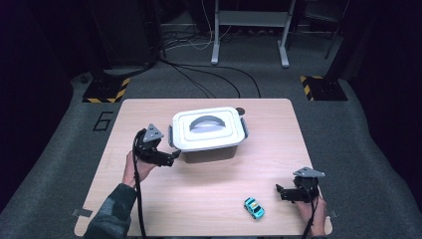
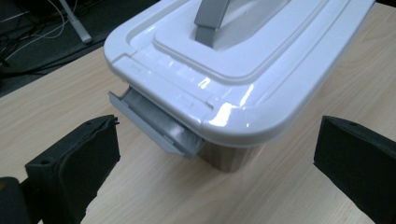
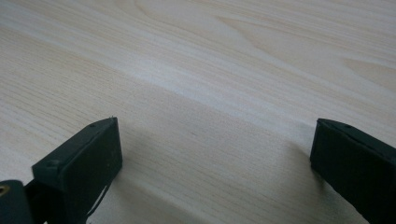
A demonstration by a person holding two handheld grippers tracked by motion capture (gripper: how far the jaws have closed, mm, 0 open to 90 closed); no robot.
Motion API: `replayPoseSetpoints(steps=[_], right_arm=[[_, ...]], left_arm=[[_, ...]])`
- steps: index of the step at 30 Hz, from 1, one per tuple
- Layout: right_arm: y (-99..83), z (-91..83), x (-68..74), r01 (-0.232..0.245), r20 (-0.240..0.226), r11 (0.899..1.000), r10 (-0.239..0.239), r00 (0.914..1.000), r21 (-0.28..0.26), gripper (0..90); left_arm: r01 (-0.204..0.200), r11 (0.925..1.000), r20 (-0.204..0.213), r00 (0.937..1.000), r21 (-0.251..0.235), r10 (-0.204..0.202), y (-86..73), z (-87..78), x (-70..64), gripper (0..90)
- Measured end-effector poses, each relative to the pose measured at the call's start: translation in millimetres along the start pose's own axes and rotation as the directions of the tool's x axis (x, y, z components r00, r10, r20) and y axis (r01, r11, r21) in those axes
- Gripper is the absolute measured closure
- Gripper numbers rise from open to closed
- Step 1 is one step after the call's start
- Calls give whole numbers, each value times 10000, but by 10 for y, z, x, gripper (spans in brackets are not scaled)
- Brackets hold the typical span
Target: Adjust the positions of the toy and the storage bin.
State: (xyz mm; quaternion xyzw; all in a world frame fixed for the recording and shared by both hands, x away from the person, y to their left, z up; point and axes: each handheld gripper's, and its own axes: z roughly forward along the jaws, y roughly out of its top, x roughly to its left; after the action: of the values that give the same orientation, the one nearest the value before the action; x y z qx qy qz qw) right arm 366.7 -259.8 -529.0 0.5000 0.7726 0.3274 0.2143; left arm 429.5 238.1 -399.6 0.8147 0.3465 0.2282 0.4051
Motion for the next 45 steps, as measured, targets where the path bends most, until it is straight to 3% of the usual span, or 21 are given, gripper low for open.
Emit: replayPoseSetpoints(steps=[3,12,14,16,22,28,30,35,37,43,45], right_arm=[[0,0,1,-5,-13,10000,5,10000,-6,15],[0,1,-1,-1,-44,10000,1,10000,-8,16],[0,1,-2,12,-13,10000,-12,10000,-8,16],[0,1,-2,10,-31,10000,-10,10000,-12,16],[1,1,-2,-1,-48,10000,1,10000,-12,16],[0,0,0,1,-32,10000,-1,10000,-11,18],[0,0,0,4,-33,10000,-4,10000,-15,19],[0,-1,0,9,-40,10000,-9,10000,-22,21],[0,-1,0,8,-50,10000,-8,10000,-29,22],[0,-2,-1,21,-69,10000,-21,10000,-36,26],[0,-2,-1,21,-77,10000,-21,10000,-37,26]], left_arm=[[106,9999,102,9999,-62,-106,84,42,10,0],[-71,10000,305,9995,8,71,299,234,55,0],[-91,9999,566,9984,-69,95,350,299,64,0],[-269,9996,459,9986,8,268,379,334,65,0],[-276,9995,597,9979,149,267,480,475,78,0],[-702,9963,571,9961,490,674,561,618,62,10],[-643,9971,655,9960,409,615,603,659,61,28],[-939,9952,699,9933,280,918,701,738,33,181],[-888,9958,810,9929,217,868,733,769,31,282],[-998,9941,1037,9901,429,949,746,882,22,425],[-853,9954,1099,9907,439,800,730,905,36,464]])
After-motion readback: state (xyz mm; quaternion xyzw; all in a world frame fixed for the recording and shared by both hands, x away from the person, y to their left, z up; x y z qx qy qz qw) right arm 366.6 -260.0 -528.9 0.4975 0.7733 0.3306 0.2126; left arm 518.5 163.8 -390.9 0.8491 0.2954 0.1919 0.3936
